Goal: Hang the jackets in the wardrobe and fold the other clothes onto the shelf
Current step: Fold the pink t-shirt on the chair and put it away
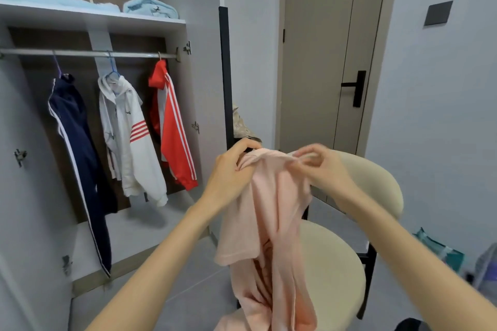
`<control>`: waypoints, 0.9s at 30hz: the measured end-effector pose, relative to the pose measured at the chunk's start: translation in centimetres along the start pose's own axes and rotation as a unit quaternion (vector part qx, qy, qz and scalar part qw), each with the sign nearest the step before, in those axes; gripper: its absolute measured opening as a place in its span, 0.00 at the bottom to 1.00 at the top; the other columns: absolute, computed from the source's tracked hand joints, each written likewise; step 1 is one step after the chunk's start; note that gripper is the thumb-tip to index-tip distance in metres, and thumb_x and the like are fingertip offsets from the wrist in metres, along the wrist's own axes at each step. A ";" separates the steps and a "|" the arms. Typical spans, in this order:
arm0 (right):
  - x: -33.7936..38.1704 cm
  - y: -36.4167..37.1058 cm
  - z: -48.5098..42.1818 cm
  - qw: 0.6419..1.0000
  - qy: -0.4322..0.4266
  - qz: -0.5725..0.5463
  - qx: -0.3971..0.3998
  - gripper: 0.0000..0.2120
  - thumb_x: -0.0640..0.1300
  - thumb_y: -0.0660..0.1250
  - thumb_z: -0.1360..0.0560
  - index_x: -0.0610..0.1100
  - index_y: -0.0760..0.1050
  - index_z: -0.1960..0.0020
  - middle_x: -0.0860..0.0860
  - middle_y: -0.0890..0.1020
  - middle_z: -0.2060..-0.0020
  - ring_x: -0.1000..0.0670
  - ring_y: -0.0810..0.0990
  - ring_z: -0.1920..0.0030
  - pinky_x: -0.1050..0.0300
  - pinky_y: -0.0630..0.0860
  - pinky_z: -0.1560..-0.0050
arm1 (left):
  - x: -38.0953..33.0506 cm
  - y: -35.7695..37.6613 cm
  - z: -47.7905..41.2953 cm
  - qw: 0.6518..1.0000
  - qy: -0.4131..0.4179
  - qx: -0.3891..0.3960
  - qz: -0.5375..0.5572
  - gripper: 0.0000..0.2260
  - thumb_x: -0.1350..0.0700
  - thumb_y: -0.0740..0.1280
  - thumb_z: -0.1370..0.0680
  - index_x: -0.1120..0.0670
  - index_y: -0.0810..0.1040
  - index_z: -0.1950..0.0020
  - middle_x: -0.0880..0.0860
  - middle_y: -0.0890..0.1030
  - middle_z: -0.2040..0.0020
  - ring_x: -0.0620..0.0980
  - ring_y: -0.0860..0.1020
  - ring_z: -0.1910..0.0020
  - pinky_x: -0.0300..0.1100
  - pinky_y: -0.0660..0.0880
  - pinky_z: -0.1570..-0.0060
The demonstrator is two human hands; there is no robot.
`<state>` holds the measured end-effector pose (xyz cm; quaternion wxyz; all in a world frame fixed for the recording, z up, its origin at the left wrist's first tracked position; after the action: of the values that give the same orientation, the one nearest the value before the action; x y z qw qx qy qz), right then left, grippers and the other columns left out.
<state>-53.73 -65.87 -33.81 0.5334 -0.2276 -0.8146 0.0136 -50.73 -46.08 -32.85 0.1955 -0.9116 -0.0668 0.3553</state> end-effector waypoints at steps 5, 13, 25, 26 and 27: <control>-5.7 5.0 4.8 0.991 0.091 -0.073 0.059 0.01 0.45 0.71 0.25 0.49 0.81 0.54 0.60 0.85 0.60 0.60 0.82 0.56 0.69 0.73 0.56 | 0.0 0.1 -0.2 0.995 0.006 -0.035 0.088 0.09 0.67 0.61 0.22 0.55 0.77 0.49 0.42 0.79 0.54 0.33 0.75 0.53 0.24 0.67 0.52; -5.1 8.1 5.7 0.955 0.178 -0.165 0.170 0.15 0.53 0.71 0.26 0.44 0.80 0.45 0.51 0.85 0.52 0.53 0.83 0.50 0.63 0.78 0.50 | 2.1 -2.1 0.1 0.994 -0.028 -0.067 0.076 0.09 0.61 0.61 0.20 0.47 0.77 0.49 0.34 0.79 0.56 0.32 0.76 0.53 0.23 0.68 0.54; -2.3 5.6 2.6 0.996 -0.060 0.014 0.065 0.08 0.42 0.76 0.31 0.47 0.77 0.57 0.54 0.82 0.71 0.59 0.75 0.73 0.68 0.68 0.71 | 4.9 -3.1 1.0 0.971 -0.073 0.182 -0.136 0.17 0.50 0.68 0.23 0.44 0.73 0.34 0.40 0.77 0.42 0.38 0.75 0.42 0.35 0.71 0.44; -2.2 5.7 2.6 0.994 -0.069 0.025 0.081 0.10 0.42 0.76 0.31 0.49 0.75 0.57 0.52 0.82 0.72 0.59 0.73 0.74 0.69 0.66 0.72 | 4.2 -2.4 1.1 0.972 -0.066 0.201 -0.100 0.18 0.50 0.68 0.23 0.43 0.72 0.33 0.39 0.77 0.42 0.34 0.75 0.43 0.30 0.71 0.44; -2.2 5.8 2.5 0.992 -0.072 0.031 0.095 0.11 0.43 0.76 0.31 0.49 0.73 0.57 0.51 0.81 0.73 0.59 0.72 0.75 0.69 0.65 0.72 | 3.7 -1.9 1.2 0.974 -0.067 0.205 -0.074 0.18 0.49 0.69 0.23 0.43 0.73 0.33 0.39 0.79 0.43 0.32 0.75 0.44 0.26 0.70 0.46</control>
<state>-53.16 -60.94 -38.35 0.4918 -0.1991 -0.8386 0.1238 -48.81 -43.01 -35.15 0.3992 -0.8188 -0.0722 0.4061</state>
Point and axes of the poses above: each hand's wrist, its own z-axis away from the middle knuckle, its own y-axis out of the palm, x = y × z, the point moved 2 cm from there along -z, towards the middle knuckle
